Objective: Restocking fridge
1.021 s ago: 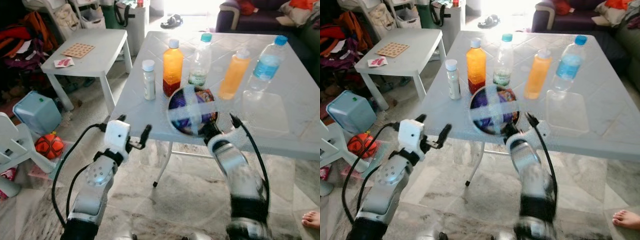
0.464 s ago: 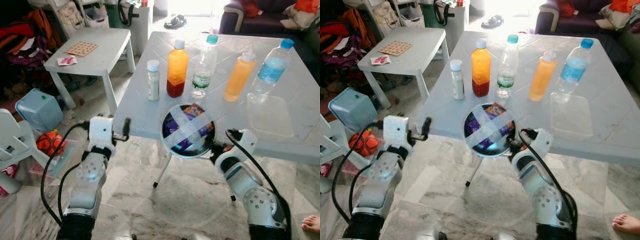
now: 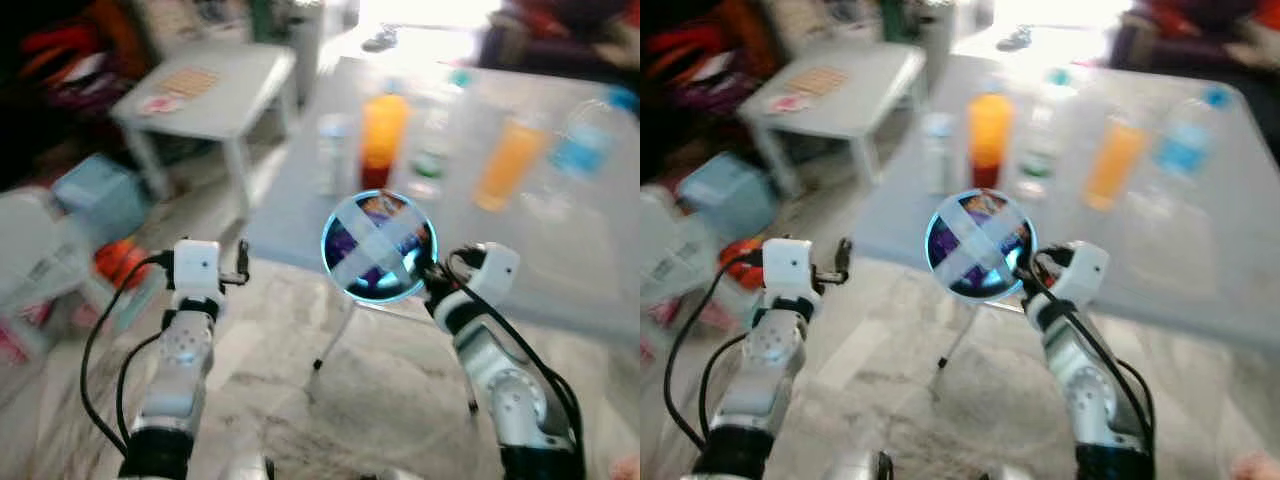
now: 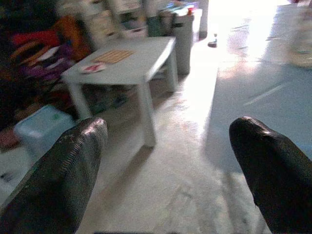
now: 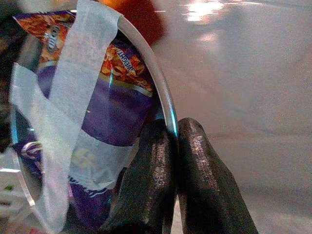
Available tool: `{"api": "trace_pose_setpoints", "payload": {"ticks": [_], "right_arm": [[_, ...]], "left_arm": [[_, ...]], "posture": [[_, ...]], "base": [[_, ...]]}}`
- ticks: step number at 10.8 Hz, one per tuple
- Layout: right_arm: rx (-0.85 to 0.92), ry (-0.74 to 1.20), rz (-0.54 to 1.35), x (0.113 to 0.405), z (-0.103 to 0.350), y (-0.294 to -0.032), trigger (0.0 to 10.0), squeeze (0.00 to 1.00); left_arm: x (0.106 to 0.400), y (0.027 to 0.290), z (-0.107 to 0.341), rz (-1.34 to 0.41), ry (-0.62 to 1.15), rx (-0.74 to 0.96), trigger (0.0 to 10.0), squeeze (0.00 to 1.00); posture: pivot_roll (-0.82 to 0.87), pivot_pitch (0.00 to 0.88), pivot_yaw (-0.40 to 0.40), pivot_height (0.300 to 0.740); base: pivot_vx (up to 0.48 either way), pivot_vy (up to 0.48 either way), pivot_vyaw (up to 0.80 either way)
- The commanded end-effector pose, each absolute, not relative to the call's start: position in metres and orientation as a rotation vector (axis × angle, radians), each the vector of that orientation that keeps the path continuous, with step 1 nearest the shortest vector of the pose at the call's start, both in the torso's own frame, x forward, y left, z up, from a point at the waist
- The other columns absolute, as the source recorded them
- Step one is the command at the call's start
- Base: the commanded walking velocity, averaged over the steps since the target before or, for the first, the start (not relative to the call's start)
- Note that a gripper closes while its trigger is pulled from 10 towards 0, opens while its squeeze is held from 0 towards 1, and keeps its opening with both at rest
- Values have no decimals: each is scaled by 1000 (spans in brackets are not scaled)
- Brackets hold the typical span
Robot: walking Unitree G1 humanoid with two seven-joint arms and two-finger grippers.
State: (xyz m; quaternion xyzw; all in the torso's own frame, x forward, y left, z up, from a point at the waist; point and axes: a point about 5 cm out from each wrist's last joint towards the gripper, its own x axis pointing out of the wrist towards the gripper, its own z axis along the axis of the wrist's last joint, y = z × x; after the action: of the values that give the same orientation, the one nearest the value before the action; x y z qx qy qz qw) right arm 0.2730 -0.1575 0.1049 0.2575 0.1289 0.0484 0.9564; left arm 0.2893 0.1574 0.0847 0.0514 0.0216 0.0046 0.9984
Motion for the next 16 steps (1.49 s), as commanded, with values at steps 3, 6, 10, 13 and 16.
{"api": "trace_pose_setpoints", "payload": {"ticks": [3,6,10,13,16], "right_arm": [[515,185,138,283,118,-154,10000,0],[507,188,152,280,116,-150,10000,0],[533,167,189,282,120,-142,10000,0],[559,156,203,282,123,-142,10000,0],[551,155,221,285,122,-137,10000,0]], "left_arm": [[289,155,82,29,56,95,10000,0],[291,160,83,39,47,109,10000,0],[288,160,73,47,80,99,10000,0],[291,147,80,-39,75,85,10000,0],[290,145,83,-52,68,96,10000,0]], "posture": [[-1,0,9,740],[-1,0,8,740],[-20,0,15,740],[-18,0,13,740],[-3,0,14,740]], "base": [[0,0,800],[0,160,800],[0,0,800],[0,0,800],[0,0,800]]}}
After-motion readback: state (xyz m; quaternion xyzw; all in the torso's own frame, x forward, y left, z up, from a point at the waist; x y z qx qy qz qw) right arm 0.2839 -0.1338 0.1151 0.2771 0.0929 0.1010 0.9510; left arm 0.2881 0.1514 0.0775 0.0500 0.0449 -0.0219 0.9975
